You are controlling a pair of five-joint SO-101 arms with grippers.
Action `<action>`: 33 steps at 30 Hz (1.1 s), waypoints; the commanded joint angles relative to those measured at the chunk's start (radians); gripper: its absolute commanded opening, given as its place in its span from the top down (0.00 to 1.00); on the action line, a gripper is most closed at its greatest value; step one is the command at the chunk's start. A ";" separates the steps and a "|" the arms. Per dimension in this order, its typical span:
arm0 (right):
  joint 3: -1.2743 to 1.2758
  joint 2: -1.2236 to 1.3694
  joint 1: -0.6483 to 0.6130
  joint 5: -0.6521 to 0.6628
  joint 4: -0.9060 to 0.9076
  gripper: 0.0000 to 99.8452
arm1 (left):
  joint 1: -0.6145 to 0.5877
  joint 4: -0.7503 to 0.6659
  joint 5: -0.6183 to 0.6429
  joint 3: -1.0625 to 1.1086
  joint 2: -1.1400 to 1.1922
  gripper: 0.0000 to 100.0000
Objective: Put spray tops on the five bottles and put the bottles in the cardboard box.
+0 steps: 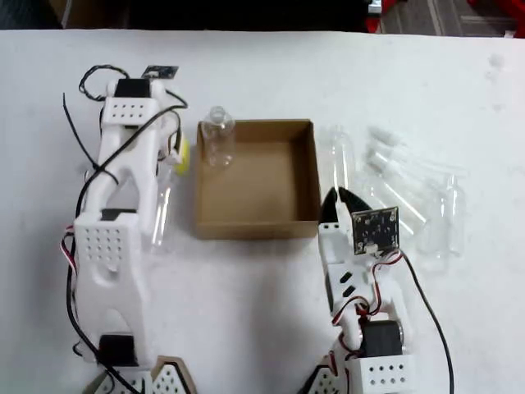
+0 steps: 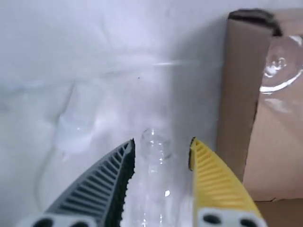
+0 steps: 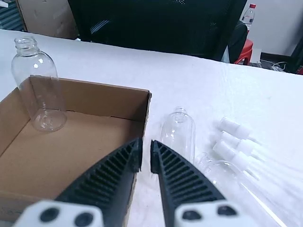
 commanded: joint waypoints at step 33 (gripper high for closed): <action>0.009 -0.002 0.010 0.012 -0.022 0.98 | -0.013 0.012 0.015 -0.051 0.038 0.89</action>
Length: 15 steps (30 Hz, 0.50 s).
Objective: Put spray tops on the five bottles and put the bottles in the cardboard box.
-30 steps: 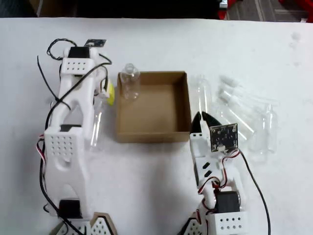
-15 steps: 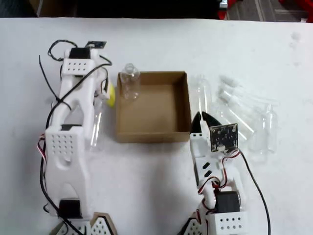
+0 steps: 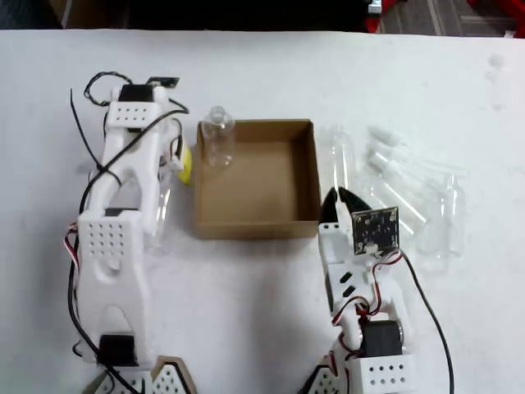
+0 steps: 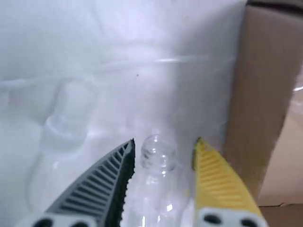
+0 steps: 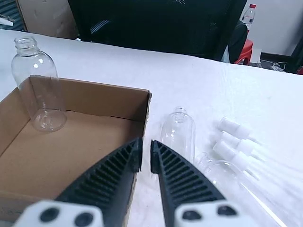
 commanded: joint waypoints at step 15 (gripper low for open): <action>0.009 -0.002 0.010 0.012 -0.024 0.98 | -0.005 0.094 0.020 -0.110 -0.110 0.97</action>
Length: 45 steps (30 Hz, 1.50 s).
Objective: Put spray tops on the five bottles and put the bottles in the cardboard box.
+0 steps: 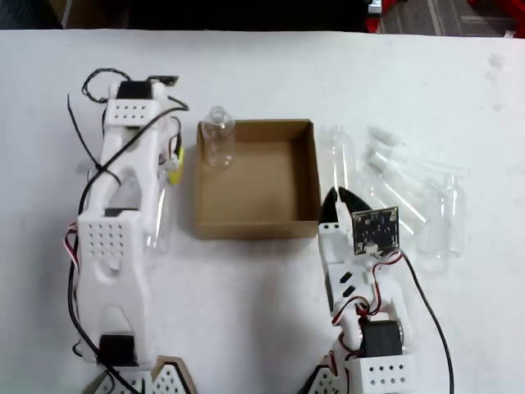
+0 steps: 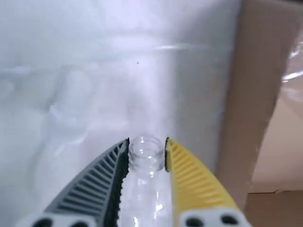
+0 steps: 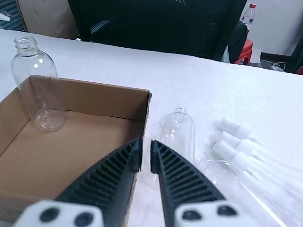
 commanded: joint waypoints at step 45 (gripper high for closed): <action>0.009 -0.002 0.010 0.012 -0.021 0.98 | 0.110 -0.180 0.230 0.898 -1.770 0.98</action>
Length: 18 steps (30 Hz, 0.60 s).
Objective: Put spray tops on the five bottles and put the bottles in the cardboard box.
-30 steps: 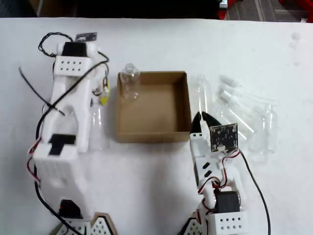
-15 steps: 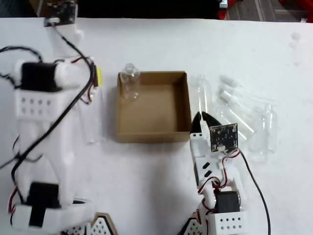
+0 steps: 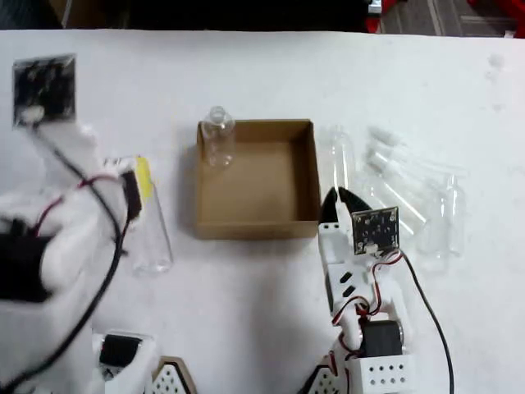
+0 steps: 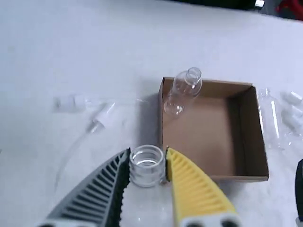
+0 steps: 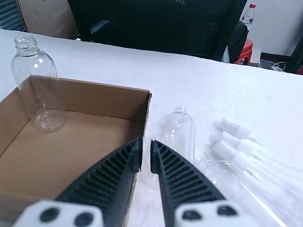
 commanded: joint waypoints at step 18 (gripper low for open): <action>0.009 -0.002 0.001 0.012 -0.016 0.98 | 0.019 -1.066 -0.012 1.134 -0.792 0.97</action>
